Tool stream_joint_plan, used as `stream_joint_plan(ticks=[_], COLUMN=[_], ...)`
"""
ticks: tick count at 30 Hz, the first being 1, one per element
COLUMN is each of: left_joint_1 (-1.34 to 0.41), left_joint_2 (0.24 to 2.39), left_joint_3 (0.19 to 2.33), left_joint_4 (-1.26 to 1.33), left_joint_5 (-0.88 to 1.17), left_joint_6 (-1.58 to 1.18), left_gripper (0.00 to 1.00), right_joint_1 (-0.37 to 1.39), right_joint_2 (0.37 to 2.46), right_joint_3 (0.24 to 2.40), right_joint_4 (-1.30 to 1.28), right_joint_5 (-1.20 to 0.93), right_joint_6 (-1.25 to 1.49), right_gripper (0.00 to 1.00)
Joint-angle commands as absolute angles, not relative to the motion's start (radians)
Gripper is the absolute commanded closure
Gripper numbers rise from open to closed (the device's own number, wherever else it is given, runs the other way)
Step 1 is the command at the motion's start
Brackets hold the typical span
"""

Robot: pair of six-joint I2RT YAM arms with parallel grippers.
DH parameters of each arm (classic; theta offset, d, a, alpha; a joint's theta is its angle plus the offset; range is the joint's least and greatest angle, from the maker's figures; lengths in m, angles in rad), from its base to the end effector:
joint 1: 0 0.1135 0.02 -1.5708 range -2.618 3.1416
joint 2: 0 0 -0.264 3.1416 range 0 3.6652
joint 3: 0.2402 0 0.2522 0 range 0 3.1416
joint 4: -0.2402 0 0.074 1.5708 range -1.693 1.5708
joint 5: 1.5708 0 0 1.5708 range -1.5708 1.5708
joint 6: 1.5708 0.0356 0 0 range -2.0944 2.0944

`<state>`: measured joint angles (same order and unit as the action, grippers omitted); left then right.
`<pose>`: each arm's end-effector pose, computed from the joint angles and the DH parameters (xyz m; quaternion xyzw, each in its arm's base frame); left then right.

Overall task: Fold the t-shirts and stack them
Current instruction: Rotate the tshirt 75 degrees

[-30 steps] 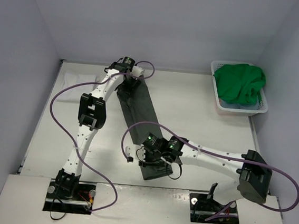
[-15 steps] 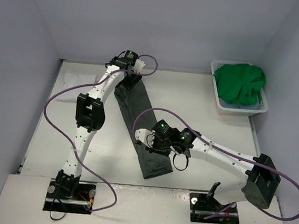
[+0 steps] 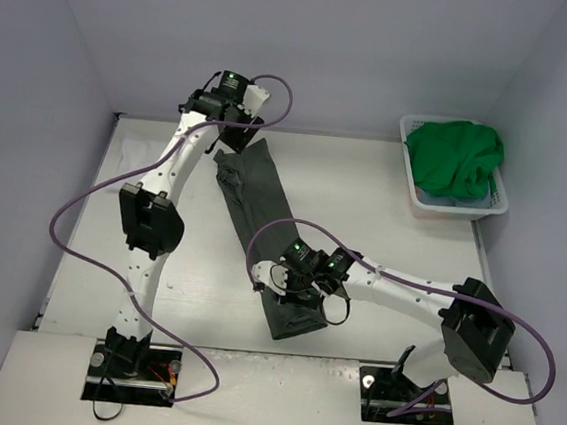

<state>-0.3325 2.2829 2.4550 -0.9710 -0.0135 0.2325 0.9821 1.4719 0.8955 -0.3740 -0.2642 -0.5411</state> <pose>0.4728 -0.1628 0.3359 0.2558 0.8904 -0.0126 0.3763 0.1561 0.2505 0.2048 -0.6805 0.6554 0.1886 0.2678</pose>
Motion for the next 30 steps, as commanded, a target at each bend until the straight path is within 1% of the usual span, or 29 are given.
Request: stream_joint_plan(ticks=[1, 3, 8, 9, 11, 12, 13, 15, 16, 17, 22, 23, 24, 25, 29, 30], left_joint_1=[-0.298, -0.287, -0.265, -0.262, -0.261, -0.259, -0.258, -0.253, -0.249, -0.244, -0.203, -0.196, -0.189, -0.172, -0.103, -0.091], left_joint_2=[2.062, 1.996, 1.703, 1.662, 1.534, 1.496, 1.420, 1.349, 1.283, 1.252, 1.137, 1.128, 1.117, 1.114, 1.082, 1.065], left_joint_3=[2.444, 2.373, 2.120, 2.023, 1.924, 1.831, 1.789, 1.677, 1.643, 1.614, 1.504, 1.493, 1.483, 1.474, 1.408, 1.393], left_joint_4=[-0.971, -0.966, -0.927, -0.910, -0.897, -0.891, -0.888, -0.885, -0.885, -0.885, -0.908, -0.907, -0.908, -0.908, -0.897, -0.891], left_joint_5=[0.026, 0.049, 0.150, 0.161, 0.193, 0.204, 0.209, 0.206, 0.204, 0.201, 0.198, 0.207, 0.231, 0.242, 0.325, 0.340], left_joint_6=[0.204, 0.196, 0.224, 0.233, 0.239, 0.250, 0.255, 0.273, 0.279, 0.285, 0.299, 0.296, 0.290, 0.288, 0.261, 0.258], left_gripper=[0.38, 0.38, 0.38, 0.38, 0.38, 0.38, 0.38, 0.38, 0.37, 0.34, 0.34, 0.34, 0.34, 0.34, 0.34, 0.34], right_joint_1=[0.994, 0.999, 1.014, 1.014, 1.014, 1.012, 1.011, 1.006, 1.005, 1.006, 1.003, 1.002, 0.999, 0.997, 0.993, 0.991], right_joint_2=[1.482, 1.520, 1.638, 1.669, 1.698, 1.719, 1.730, 1.750, 1.752, 1.752, 1.660, 1.645, 1.613, 1.597, 1.505, 1.490], right_joint_3=[0.904, 0.903, 0.916, 0.919, 0.926, 0.939, 0.945, 0.969, 0.979, 0.986, 1.043, 1.051, 1.058, 1.065, 1.088, 1.088], right_joint_4=[-0.416, -0.417, -0.417, -0.417, -0.416, -0.416, -0.414, -0.411, -0.413, -0.414, -0.431, -0.433, -0.433, -0.433, -0.430, -0.426], right_joint_5=[-0.298, -0.302, -0.279, -0.276, -0.270, -0.267, -0.264, -0.258, -0.250, -0.238, -0.143, -0.131, -0.117, -0.106, -0.058, -0.052], right_joint_6=[-0.569, -0.574, -0.594, -0.597, -0.609, -0.614, -0.617, -0.618, -0.614, -0.611, -0.600, -0.598, -0.592, -0.588, -0.581, -0.581], right_gripper=[0.91, 0.89, 0.88, 0.88, 0.87, 0.86, 0.86, 0.86, 0.86, 0.86, 0.84, 0.81, 0.71, 0.67, 0.55, 0.55])
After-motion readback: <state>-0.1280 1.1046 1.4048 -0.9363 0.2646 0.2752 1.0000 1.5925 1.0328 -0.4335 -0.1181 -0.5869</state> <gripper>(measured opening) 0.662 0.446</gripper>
